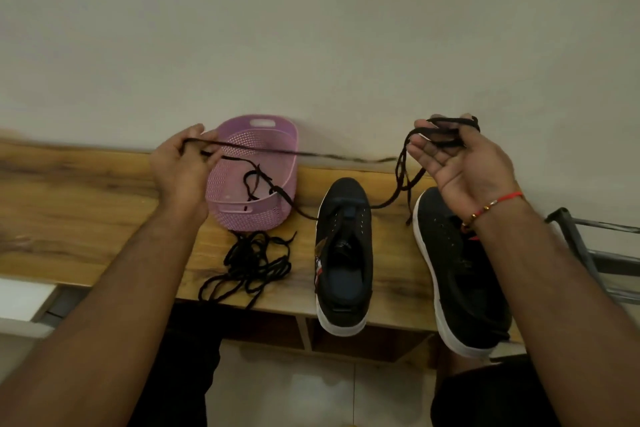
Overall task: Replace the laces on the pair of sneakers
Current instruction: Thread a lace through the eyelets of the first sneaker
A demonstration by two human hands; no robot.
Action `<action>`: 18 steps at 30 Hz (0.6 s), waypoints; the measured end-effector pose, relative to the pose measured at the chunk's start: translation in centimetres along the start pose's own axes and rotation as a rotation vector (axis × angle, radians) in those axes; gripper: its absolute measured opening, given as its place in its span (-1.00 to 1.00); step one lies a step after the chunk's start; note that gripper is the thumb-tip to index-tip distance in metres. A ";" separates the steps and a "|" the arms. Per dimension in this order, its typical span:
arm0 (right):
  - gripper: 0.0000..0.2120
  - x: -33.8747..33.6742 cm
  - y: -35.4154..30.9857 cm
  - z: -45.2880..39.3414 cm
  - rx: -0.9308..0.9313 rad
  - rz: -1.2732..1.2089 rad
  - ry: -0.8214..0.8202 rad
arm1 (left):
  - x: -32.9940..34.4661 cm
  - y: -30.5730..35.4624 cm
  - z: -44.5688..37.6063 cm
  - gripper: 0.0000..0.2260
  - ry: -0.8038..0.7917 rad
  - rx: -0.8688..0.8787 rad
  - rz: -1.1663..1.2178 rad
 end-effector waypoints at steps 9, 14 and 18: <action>-0.72 1.0 -0.4 0.6 -0.013 -0.066 -0.043 | 4.2 -1.7 2.9 -0.46 -0.080 0.457 -1.165; -0.73 1.2 -0.7 0.7 -0.032 -0.135 -0.080 | 8.5 -5.2 7.1 -0.64 -0.377 0.762 -1.316; -0.72 1.3 -2.1 0.7 -0.068 -0.306 -0.148 | 10.9 -7.8 7.0 -0.68 -0.569 0.605 -1.292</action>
Point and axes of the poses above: each hand's wrist, its own z-axis away from the middle knuckle, its own x-axis out of the palm, y = z × x, the point moved 5 cm from there along -z, towards the middle knuckle, and after that the axes turned 12 degrees about -x, right-handed, at the moved point
